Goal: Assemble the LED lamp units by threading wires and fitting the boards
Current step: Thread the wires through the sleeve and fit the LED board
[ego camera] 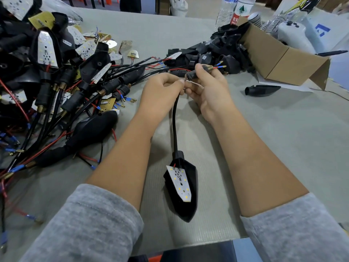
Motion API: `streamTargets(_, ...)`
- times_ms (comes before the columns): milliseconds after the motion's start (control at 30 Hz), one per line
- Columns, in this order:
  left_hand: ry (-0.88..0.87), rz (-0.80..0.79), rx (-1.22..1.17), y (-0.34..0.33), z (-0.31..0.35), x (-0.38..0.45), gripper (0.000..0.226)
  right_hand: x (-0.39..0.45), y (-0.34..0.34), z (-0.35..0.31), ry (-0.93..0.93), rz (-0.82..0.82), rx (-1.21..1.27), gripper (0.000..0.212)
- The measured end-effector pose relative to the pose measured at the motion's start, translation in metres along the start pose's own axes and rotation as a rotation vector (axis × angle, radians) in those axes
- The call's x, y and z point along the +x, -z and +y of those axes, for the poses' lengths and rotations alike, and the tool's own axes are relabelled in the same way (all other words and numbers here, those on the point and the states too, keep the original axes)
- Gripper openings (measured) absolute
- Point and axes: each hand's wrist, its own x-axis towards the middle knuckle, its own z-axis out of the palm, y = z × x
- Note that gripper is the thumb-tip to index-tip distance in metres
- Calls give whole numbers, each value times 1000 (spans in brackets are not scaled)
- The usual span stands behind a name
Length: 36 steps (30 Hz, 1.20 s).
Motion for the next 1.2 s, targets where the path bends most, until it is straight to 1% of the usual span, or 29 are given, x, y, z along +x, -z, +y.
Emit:
streamTargets(133, 16, -65, 16, 1, 0, 1, 13, 2, 3, -1, 0, 25, 146, 8)
streamTargets(267, 2, -107, 87, 2, -3, 2, 20, 4, 5, -1, 19, 48, 185, 9)
streamTargets(367, -15, -101, 55, 3, -5, 3, 23, 5, 6, -1, 23, 77, 176, 9)
streamTargets(467, -64, -117, 77, 5, -6, 2, 26, 5, 8, -1, 30, 84, 121, 10)
streamTargets(567, -43, -156, 11, 3, -6, 1, 30, 4, 6, -1, 34, 45, 45, 12)
streamTargets(667, -41, -159, -22, 0, -7, 2, 33, 3, 3, -1, 32, 15, -30, 12)
streamTargets(733, -40, -148, -18, 0, -7, 3, 31, 3, 2, -1, 32, 10, -71, 9)
streamTargets(867, 2, -70, 27, 0, -7, 5, 13, 2, 2, -1, 31, -7, -120, 7)
streamTargets(933, -1, -46, 39, 1, -7, 4, 13, 1, 3, -2, 32, -17, -132, 8)
streamTargets(1033, -10, -51, 49, 2, -6, 2, 15, 0, 3, -3, 36, -30, -136, 9)
streamTargets(1200, 6, -64, -3, 5, -3, 2, 13, 2, 5, -2, 19, -9, -135, 14)
